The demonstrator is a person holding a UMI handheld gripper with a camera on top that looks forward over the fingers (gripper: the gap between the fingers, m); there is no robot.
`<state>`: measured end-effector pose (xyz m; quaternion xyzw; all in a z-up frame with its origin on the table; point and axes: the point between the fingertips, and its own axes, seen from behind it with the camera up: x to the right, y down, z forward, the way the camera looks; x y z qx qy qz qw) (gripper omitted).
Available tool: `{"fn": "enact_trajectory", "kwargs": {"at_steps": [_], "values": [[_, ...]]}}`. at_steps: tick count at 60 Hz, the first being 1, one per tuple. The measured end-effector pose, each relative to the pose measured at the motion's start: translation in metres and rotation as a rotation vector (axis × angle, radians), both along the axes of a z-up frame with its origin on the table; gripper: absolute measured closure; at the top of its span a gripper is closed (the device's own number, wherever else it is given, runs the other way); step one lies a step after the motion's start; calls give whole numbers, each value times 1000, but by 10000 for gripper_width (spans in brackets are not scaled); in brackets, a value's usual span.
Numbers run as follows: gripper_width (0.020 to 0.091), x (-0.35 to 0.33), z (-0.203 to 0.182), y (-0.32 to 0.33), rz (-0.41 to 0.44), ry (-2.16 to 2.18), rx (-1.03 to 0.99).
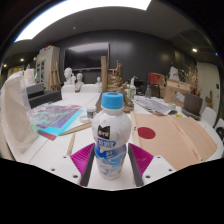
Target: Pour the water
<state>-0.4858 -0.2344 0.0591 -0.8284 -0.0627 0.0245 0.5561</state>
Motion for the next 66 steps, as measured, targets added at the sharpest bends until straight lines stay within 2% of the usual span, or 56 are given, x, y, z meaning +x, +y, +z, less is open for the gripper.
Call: {"fn": "enact_trajectory", "kwargs": {"at_steps": [3, 5, 16, 21, 33, 46, 53, 66], "values": [[579, -1, -3, 6, -13, 6, 9], [585, 1, 1, 7, -24, 8, 19], [738, 0, 0, 7, -32, 6, 24], [764, 0, 0, 9, -30, -4, 12], [764, 31, 48, 22, -97, -55, 34], [764, 110, 91, 92, -174, -425, 59], [763, 131, 105, 134, -144, -743, 102], [761, 123, 117, 188, -18, -1336, 210]]}}
